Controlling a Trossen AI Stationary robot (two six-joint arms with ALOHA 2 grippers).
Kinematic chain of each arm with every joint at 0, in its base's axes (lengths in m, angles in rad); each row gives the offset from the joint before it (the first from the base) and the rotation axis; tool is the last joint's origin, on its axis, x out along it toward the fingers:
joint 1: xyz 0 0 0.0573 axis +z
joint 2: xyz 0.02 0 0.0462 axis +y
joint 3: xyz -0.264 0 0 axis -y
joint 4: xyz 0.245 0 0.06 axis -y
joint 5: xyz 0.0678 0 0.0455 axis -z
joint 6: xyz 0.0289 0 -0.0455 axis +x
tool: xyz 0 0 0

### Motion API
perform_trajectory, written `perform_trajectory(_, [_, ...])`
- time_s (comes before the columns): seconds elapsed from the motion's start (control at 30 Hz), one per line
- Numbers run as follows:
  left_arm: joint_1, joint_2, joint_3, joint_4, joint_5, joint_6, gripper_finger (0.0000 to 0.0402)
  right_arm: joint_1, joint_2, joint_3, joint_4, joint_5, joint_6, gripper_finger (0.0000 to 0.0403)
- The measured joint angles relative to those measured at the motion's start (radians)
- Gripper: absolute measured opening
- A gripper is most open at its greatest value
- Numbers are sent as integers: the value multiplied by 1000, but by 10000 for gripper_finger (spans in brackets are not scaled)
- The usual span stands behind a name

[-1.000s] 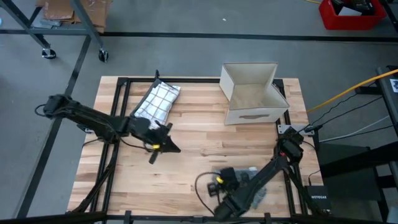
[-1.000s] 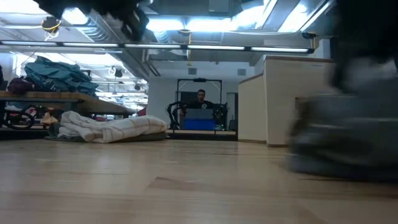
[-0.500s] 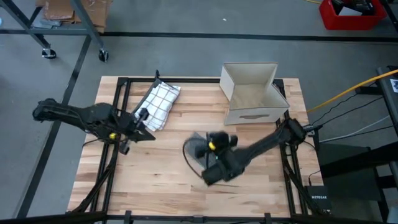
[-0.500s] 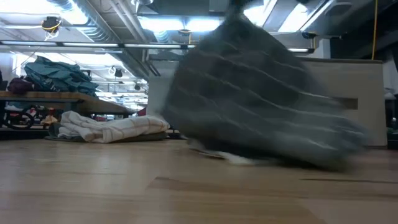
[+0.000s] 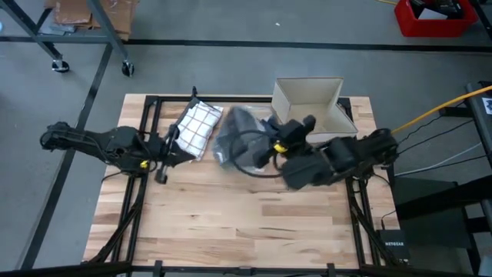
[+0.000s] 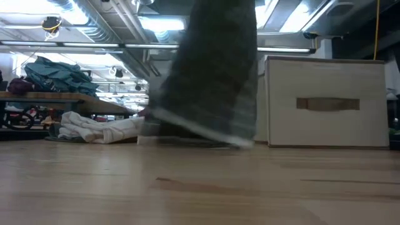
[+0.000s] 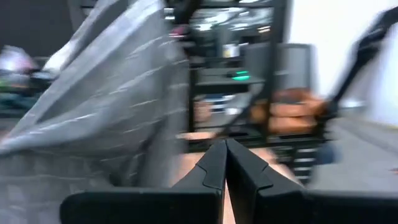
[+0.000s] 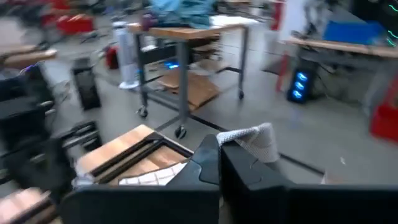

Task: Fold towel
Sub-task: Fold the gray white kitchen towel

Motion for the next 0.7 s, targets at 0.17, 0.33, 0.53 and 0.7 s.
perform_trajectory(0.17, [15, 34, 0, 13, -169, 84, 2, -7, -80, -15, 260, -201, -334, 1])
perform_trajectory(0.33, [46, 74, 0, 36, -219, 82, 2, -6, -95, -15, 327, -318, -397, 1])
perform_trajectory(0.53, [83, 128, 0, 130, -205, 28, 2, -6, -86, -17, 320, -405, -397, 1])
perform_trajectory(0.7, [75, 171, 0, 303, -179, -24, 2, -7, -79, -17, 314, -421, -397, 1])
